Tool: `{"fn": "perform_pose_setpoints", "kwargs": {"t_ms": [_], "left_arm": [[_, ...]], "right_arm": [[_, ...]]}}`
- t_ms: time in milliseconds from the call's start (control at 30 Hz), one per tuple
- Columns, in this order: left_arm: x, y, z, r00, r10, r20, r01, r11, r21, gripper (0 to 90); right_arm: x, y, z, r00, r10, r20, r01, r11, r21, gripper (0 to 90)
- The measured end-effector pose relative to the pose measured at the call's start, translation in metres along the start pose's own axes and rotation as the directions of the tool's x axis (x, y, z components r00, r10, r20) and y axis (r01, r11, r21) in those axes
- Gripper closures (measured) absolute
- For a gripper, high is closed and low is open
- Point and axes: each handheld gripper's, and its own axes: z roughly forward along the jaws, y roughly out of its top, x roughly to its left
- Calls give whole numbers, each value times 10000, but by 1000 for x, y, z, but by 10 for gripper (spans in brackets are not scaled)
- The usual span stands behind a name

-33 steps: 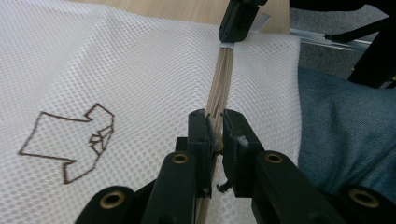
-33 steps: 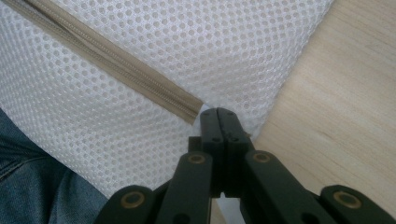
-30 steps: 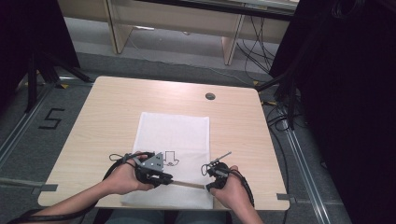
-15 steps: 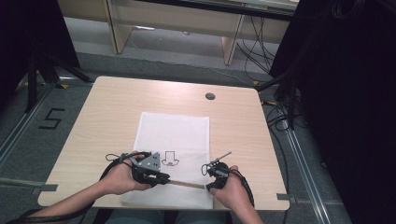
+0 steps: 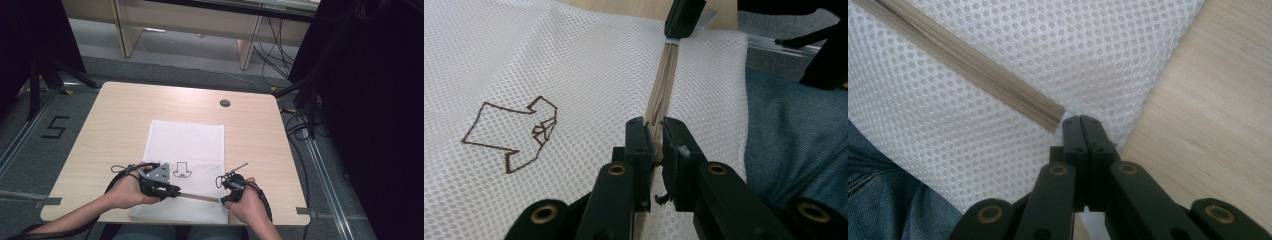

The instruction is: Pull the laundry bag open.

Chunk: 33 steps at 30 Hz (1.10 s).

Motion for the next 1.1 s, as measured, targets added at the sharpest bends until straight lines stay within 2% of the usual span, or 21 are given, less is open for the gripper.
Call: {"fn": "perform_pose_setpoints", "kwargs": {"t_ms": [233, 300, 333, 367, 400, 467, 533, 633, 700, 733, 767, 1067, 1100], "left_arm": [[1, -2, -3, 10000, -22, -6, 22, 10000, 46, 817], [1, -2, -2, 9999, -73, 73, 74, 10000, -34, 817], [1, -2, -3, 10000, -49, 26, 49, 10000, 31, 817], [1, -3, -3, 10000, 18, -35, -18, 10000, 76, 817], [1, -3, -4, 10000, -75, 2, 75, 10000, 21, 817], [2, -4, -5, 10000, 14, -51, -14, 10000, 78, 817], [2, -4, -6, 9999, -119, -5, 119, 9999, 27, 817], [3, -6, -8, 9999, -56, -154, 58, 10000, 78, 817], [5, -7, -13, 9996, -135, -238, 136, 9999, 54, 817], [5, -7, -13, 9996, -135, -238, 136, 9999, 54, 817], [5, -9, -14, 9995, -199, -246, 199, 9998, -8, 817], [6, -11, -14, 9995, -167, -256, 168, 9999, 11, 817], [6, -11, -14, 9994, -295, -173, 294, 9995, -72, 817]], "right_arm": [[0, 0, 0, 10000, 22, 78, -22, 10000, 9, 900], [-1, 0, 1, 9999, -159, 50, 159, 9998, -81, 900], [0, 0, 0, 10000, 32, 85, -32, 10000, 28, 900], [0, 0, 0, 10000, 32, 85, -32, 10000, 28, 900], [0, 0, 0, 9999, 138, 98, -138, 9999, 69, 900], [0, 0, 0, 9999, 136, 98, -137, 9999, 68, 900], [0, 0, 0, 9998, 144, 108, -145, 9999, 71, 900], [0, 0, 0, 9998, 152, 114, -153, 9999, 76, 900], [-1, 0, 1, 9999, -150, 66, 151, 9999, -43, 900], [-1, 0, 1, 9999, -150, 66, 151, 9999, -43, 900], [0, 0, 1, 9999, 87, 90, -86, 10000, -31, 900], [0, 0, 0, 9999, 14, 100, -14, 10000, 27, 900], [0, 0, 0, 9999, 82, 103, -83, 10000, 40, 900]]}}
